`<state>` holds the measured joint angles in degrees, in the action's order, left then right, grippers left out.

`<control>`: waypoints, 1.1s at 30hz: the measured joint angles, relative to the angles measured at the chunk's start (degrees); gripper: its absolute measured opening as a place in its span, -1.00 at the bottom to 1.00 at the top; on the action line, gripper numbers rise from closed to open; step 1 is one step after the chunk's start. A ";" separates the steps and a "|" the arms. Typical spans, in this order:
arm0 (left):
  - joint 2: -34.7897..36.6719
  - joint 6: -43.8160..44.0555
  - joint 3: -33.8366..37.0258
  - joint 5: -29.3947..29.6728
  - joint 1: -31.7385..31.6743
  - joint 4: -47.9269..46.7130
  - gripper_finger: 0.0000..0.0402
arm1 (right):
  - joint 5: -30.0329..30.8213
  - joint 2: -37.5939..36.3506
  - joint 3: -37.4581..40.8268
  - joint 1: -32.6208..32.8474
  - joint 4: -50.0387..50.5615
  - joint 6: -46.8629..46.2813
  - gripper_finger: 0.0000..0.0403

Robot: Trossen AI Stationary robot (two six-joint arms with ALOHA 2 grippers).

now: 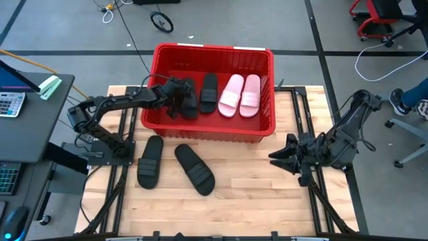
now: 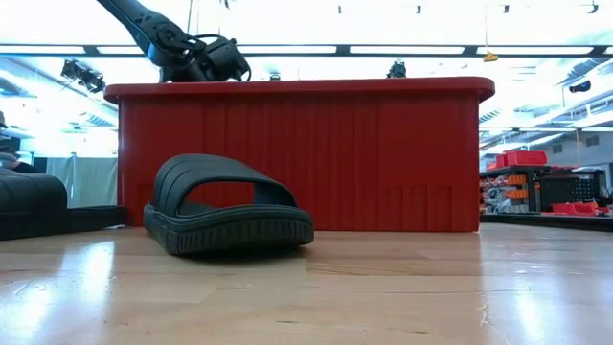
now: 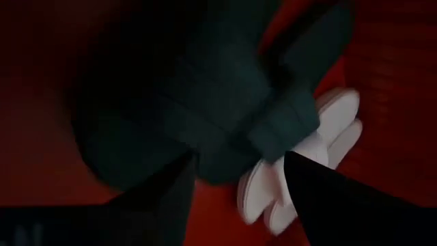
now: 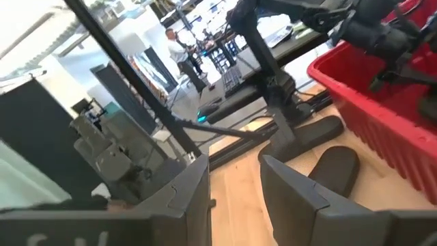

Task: Pick and place slides into bin
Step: Put the black slide into the red bin

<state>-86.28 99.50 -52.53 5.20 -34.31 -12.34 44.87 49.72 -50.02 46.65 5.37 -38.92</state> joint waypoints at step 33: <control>9.10 -22.63 -0.09 -21.42 29.53 62.46 -0.15 | -9.43 1.98 0.02 0.02 1.63 -4.81 -0.31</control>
<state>-77.18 76.86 -52.63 -16.22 -4.78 50.12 35.44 51.70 -50.00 46.68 7.00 -43.73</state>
